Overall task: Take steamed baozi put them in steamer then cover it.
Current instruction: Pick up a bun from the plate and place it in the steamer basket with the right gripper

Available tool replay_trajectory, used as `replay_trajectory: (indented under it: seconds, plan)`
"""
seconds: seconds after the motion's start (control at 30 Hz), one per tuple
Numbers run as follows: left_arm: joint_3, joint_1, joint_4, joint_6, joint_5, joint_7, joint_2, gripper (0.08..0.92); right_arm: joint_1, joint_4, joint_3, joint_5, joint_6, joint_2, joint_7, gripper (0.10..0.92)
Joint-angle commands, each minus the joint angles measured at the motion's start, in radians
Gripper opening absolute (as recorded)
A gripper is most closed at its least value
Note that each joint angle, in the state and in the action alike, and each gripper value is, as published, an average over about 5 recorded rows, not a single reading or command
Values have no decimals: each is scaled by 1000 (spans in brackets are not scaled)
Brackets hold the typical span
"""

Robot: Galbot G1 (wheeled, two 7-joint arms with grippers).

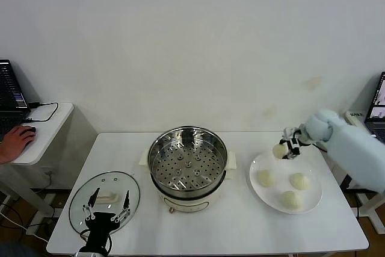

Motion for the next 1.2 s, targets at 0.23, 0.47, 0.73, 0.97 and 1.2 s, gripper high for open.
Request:
replay_trajectory:
  seconds: [0.23, 0.47, 0.73, 0.97, 1.2]
  plan:
    - [2, 0, -3, -2, -87, 0, 5, 823, 441, 164, -358, 338, 49, 132, 69, 594]
    - [-3, 5, -15, -1, -118, -1, 2, 823, 463, 109, -442, 354, 149, 333, 103, 594]
    - [-12, -9, -9, 0, -117, -1, 0, 823, 447, 79, -532, 212, 254, 503, 116, 594]
    - [-11, -17, -3, -1, -117, 1, -4, 823, 381, 16, -559, 88, 328, 587, 122, 594]
    - [-18, -24, -5, -1, -118, 1, 1, 823, 342, -83, -559, -38, 452, 647, 131, 594]
